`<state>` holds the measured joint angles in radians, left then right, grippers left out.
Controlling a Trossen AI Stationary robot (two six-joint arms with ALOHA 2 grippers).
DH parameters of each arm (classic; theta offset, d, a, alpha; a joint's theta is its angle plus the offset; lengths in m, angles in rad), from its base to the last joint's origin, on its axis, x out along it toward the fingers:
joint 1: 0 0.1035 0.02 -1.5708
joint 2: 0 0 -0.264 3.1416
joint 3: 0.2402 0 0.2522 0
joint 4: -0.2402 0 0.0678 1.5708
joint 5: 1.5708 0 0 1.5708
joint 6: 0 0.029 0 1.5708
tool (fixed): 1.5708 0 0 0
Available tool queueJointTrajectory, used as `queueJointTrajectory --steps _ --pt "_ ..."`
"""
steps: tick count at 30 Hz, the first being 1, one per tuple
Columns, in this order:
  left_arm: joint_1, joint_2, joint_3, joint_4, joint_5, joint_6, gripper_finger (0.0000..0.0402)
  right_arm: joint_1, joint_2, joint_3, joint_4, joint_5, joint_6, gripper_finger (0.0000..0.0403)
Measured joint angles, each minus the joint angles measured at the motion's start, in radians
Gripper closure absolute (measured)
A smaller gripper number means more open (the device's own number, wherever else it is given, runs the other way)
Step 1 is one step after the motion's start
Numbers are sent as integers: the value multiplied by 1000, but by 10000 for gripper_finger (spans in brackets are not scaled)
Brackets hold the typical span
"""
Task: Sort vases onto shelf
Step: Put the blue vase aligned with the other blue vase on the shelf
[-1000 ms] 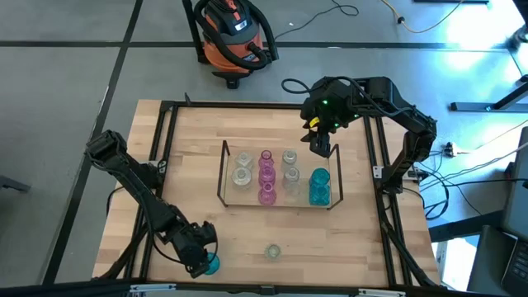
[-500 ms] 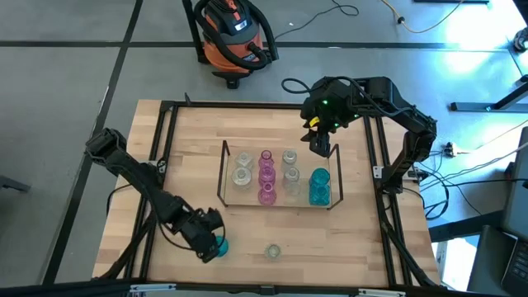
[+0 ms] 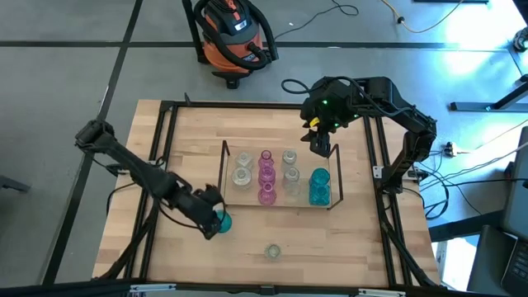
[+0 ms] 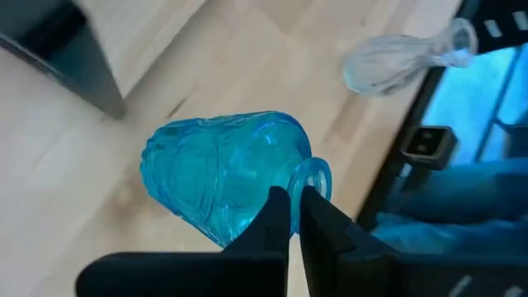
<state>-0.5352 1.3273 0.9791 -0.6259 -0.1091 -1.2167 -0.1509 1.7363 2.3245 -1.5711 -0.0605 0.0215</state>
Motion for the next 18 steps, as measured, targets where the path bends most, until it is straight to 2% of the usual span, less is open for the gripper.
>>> queueJointTrajectory --steps 6,18 --pt "24 -71 0 44 60 -9 400 0 0 0 0 -13 -36 226" --pt "125 -129 3 336 87 -38 400 -2 0 0 1 -140 -135 226"
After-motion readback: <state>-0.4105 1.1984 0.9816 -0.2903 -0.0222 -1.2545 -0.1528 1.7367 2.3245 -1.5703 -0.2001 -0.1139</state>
